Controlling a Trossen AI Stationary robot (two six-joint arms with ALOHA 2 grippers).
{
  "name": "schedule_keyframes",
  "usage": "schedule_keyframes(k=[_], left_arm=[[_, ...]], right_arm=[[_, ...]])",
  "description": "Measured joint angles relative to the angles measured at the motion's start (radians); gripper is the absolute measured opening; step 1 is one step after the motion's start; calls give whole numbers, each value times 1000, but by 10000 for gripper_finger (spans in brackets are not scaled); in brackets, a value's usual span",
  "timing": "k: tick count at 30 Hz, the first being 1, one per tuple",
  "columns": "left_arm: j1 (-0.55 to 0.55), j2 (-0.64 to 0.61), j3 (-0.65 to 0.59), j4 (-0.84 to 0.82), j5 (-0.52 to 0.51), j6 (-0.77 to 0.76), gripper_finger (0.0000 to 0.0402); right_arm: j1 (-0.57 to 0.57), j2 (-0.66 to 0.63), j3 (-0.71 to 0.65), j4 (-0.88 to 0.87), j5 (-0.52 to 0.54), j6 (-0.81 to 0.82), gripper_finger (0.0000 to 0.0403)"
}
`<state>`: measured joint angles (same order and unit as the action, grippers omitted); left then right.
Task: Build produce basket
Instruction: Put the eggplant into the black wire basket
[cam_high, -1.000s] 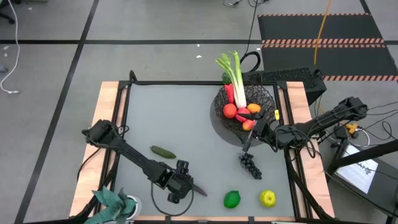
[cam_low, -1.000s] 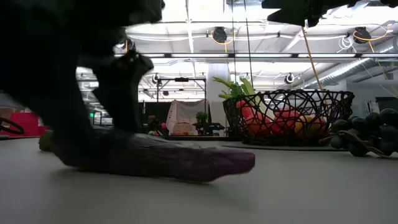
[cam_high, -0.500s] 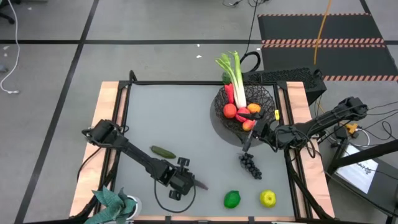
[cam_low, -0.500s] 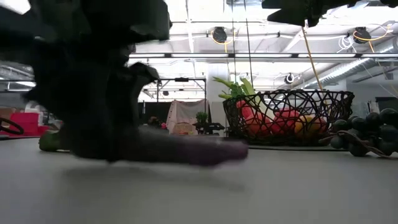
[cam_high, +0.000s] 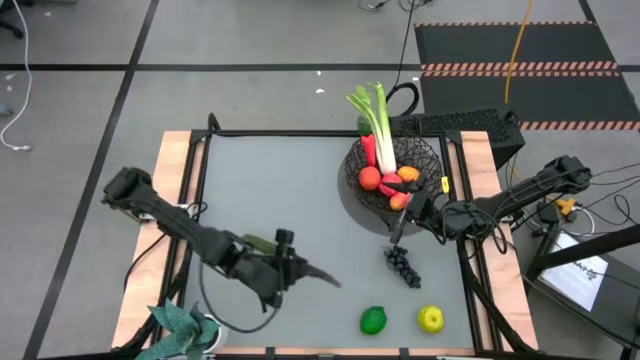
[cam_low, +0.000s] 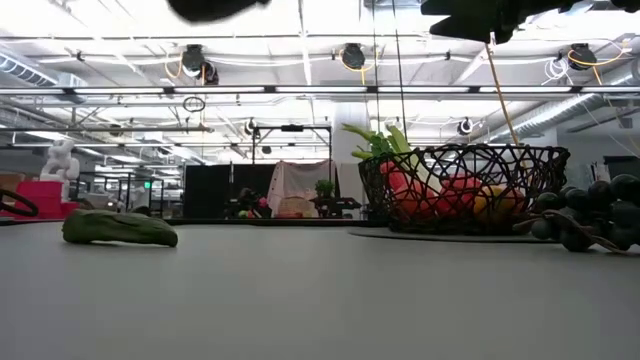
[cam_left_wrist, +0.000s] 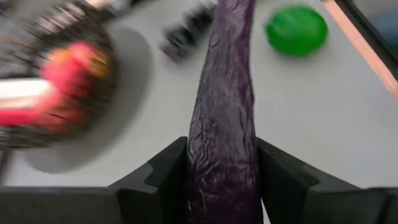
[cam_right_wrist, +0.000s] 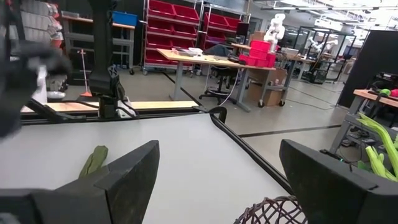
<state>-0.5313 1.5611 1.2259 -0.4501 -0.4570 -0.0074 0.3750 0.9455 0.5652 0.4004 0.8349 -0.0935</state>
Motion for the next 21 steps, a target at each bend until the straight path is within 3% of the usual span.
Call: schedule_keyframes(k=[7, 15, 21], left_arm=[[1, -130, 1, 1, -106, 100, 131], [-18, -154, 1, -23, -122, 206, 165], [-27, -154, 1, -51, -121, 276, 143]], right_arm=[[0, 0, 0, -17, 0, 3, 325], [-6, 0, 0, -20, 0, 3, 325], [-9, 1, 0, -24, 1, 7, 325]])
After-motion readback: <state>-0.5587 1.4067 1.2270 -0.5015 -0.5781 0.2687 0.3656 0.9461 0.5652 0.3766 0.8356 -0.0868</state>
